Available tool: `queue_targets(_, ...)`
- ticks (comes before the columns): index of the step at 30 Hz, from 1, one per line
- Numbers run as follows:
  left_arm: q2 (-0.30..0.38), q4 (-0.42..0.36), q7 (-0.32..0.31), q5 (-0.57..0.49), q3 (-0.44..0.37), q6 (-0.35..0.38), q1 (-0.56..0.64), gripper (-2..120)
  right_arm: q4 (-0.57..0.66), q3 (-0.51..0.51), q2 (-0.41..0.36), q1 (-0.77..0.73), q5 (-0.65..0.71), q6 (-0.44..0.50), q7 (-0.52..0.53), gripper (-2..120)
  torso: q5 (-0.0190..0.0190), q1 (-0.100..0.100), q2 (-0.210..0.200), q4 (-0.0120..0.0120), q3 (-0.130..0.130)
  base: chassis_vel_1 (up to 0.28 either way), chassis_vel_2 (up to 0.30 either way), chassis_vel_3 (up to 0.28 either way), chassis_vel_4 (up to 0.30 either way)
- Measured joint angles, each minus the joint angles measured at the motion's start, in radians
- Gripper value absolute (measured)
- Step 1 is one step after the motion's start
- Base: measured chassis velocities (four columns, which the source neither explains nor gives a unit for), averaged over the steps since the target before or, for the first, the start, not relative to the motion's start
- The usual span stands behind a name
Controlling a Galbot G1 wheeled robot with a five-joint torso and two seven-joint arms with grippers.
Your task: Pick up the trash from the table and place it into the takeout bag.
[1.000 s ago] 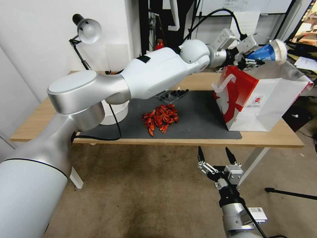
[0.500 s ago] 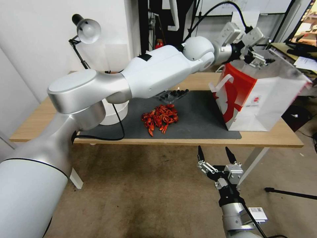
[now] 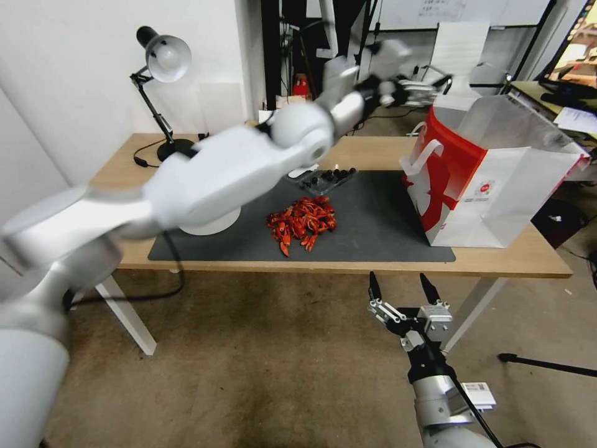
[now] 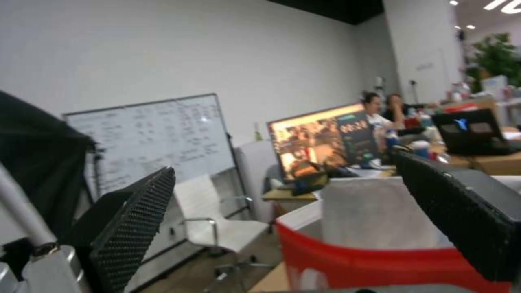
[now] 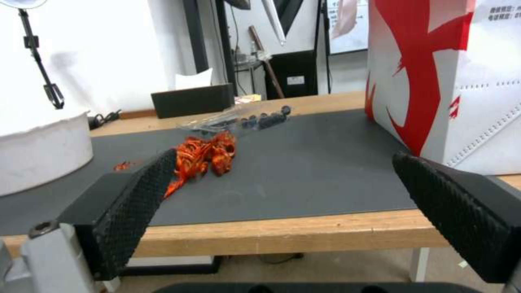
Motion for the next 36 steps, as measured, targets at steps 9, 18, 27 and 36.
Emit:
queue_targets(9,0.148,-0.181,-0.101,0.177,-0.183,-0.027,0.303,100,-0.006,-0.002,-0.010,0.013,0.014,-0.007,0.004,100,0.0005,0.000,0.000,-0.0004,0.000,0.000,0.000,0.000,0.000)
queue_targets(18,0.262,-0.379,-0.145,0.380,-0.488,-0.032,0.756,100,0.020,-0.001,-0.013,-0.002,-0.010,-0.002,0.002,100,0.0000,0.000,0.000,0.0000,0.000,0.000,0.000,0.000,0.000)
queue_targets(27,0.271,-0.462,-0.157,0.516,-0.766,-0.100,1.146,100,0.056,0.002,-0.010,-0.031,-0.035,0.008,0.000,100,0.0005,0.000,0.000,-0.0004,0.000,0.000,0.000,0.000,0.000)
queue_targets(36,0.079,-0.516,-0.144,0.682,-0.987,-0.198,1.552,100,0.061,-0.003,-0.008,-0.037,-0.047,0.011,0.000,100,0.0005,0.000,0.000,-0.0002,0.000,0.000,0.000,0.000,0.000)
